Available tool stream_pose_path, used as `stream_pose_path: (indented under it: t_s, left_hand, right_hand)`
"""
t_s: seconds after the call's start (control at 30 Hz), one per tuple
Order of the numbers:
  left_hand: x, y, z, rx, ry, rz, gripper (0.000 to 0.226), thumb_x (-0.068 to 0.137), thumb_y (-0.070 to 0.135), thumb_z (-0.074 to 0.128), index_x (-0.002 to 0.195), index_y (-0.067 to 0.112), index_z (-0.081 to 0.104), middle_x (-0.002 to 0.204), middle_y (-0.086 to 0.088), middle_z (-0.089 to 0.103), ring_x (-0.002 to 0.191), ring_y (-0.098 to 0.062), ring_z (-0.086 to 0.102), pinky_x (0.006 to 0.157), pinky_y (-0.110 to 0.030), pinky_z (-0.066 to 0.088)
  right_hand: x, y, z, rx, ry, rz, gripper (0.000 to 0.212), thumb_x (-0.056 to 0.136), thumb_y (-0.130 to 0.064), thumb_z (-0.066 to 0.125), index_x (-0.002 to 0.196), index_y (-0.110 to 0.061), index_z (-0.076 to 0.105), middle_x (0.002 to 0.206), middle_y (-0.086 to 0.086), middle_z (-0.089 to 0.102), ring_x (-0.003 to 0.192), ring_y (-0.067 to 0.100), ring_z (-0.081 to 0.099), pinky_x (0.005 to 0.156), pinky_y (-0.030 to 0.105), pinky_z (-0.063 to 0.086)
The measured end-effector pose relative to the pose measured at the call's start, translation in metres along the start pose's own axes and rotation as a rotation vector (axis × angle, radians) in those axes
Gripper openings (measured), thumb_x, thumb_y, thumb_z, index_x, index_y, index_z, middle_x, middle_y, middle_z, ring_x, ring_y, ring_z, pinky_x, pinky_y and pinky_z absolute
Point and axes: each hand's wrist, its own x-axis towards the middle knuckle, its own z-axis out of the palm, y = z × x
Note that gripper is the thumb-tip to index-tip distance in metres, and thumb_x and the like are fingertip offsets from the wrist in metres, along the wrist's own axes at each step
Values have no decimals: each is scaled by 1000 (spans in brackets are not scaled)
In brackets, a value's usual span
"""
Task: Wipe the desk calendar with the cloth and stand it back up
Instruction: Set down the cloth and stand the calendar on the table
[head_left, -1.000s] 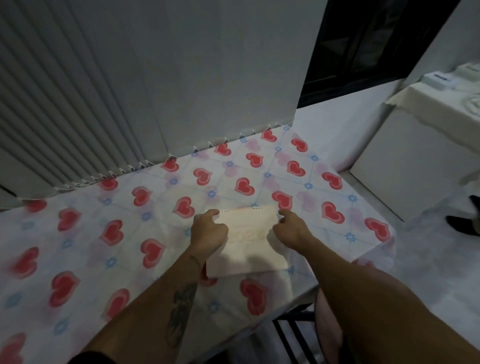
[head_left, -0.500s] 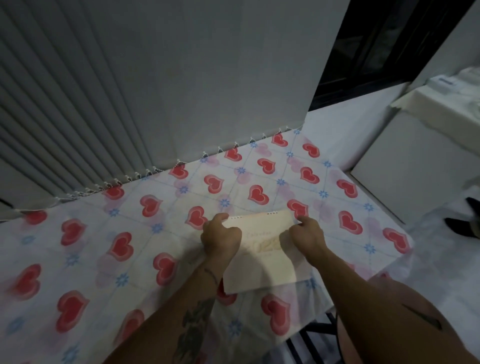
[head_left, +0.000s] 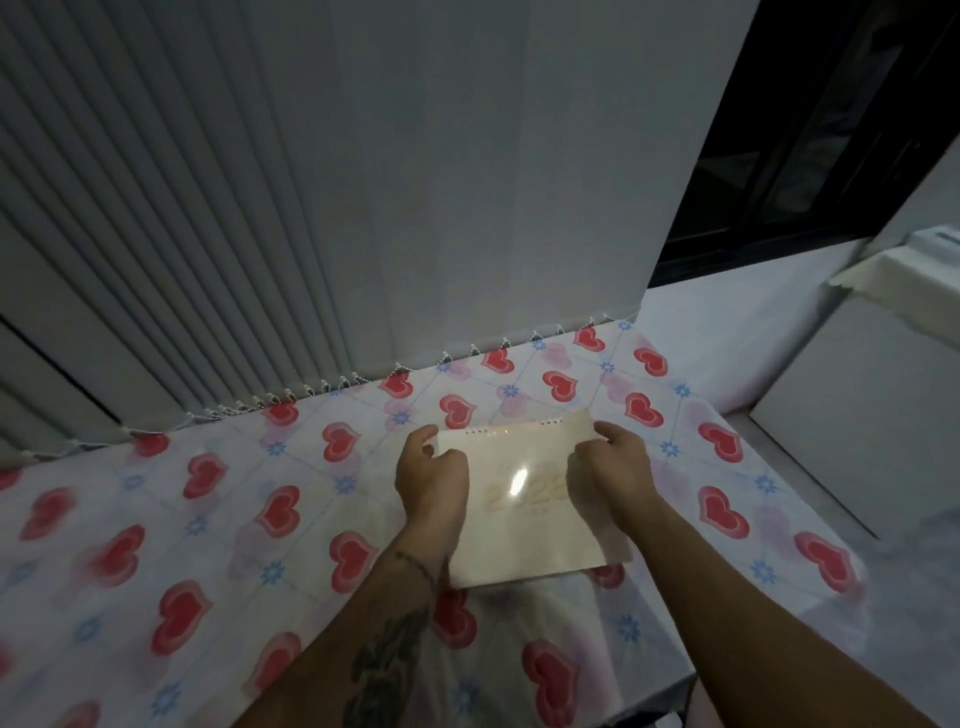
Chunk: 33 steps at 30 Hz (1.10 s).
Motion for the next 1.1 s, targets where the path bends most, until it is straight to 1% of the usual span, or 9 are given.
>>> stream_pose_path:
  t_s: [0.1, 0.2, 0.27, 0.43, 0.57, 0.73, 0.9, 1.03, 1.1]
  left_hand:
    - [-8, 4, 1, -33, 31, -23, 52, 84, 1, 52, 130, 25, 59, 127, -3, 65, 86, -16, 58, 58, -17, 46]
    - [-18, 7, 6, -38, 84, 56, 45, 90, 6, 53, 130, 26, 61, 128, -2, 67, 103, -20, 63, 85, -30, 57]
    - [-24, 9, 9, -66, 103, 132, 42, 95, 9, 52, 132, 28, 60, 130, 1, 66, 110, -21, 64, 90, -36, 58]
    - [-31, 1, 12, -80, 100, 251, 43, 97, 8, 55, 136, 26, 58, 133, 3, 65, 119, -19, 61, 99, -41, 54]
    - [-27, -10, 11, -86, 88, 242, 40, 93, 6, 56, 118, 37, 63, 119, 8, 69, 109, -14, 64, 86, -23, 53]
    - [-12, -2, 12, -50, 54, 253, 33, 94, 8, 58, 111, 36, 57, 114, 4, 67, 103, -16, 65, 88, -39, 60]
    - [0, 6, 13, 22, 52, 292, 25, 97, 11, 55, 110, 32, 56, 112, -1, 65, 94, -18, 67, 70, -29, 62]
    - [4, 11, 16, 23, 111, 301, 23, 97, 16, 57, 106, 37, 57, 112, 0, 66, 95, -19, 66, 76, -41, 63]
    - [6, 12, 15, 20, 123, 336, 29, 96, 15, 58, 107, 42, 58, 114, 3, 66, 97, -17, 64, 80, -40, 61]
  right_hand:
    - [-1, 0, -2, 48, 12, -42, 34, 83, -9, 53, 113, -19, 65, 100, 2, 70, 85, 19, 66, 76, 40, 59]
    - [-2, -3, -5, 136, 22, -121, 33, 83, -6, 51, 110, -21, 61, 95, -1, 66, 79, 15, 66, 52, 21, 55]
    - [0, -6, -9, 160, 23, -189, 33, 83, -4, 52, 109, -23, 57, 94, -4, 64, 78, 13, 65, 45, 12, 47]
    - [6, 2, -12, 107, -8, -315, 35, 85, -6, 58, 112, -25, 47, 111, -3, 58, 98, 12, 59, 68, 20, 50]
    - [12, 17, -12, 47, -50, -350, 34, 88, -8, 58, 113, -26, 43, 114, -3, 56, 101, 14, 58, 70, 20, 51]
    - [29, 10, -11, 4, -67, -345, 31, 91, -10, 57, 111, -26, 40, 106, -10, 56, 97, 13, 60, 67, 19, 53]
    - [38, 4, -7, 1, -50, -344, 31, 92, -9, 55, 113, -24, 38, 110, -3, 57, 99, 19, 62, 69, 22, 56]
    - [36, -2, -1, -3, -24, -373, 32, 91, -10, 56, 114, -27, 41, 113, -2, 57, 102, 19, 60, 78, 33, 59]
    - [37, -7, -1, -10, -2, -399, 33, 90, -11, 57, 114, -27, 42, 113, -3, 57, 102, 18, 59, 75, 27, 57]
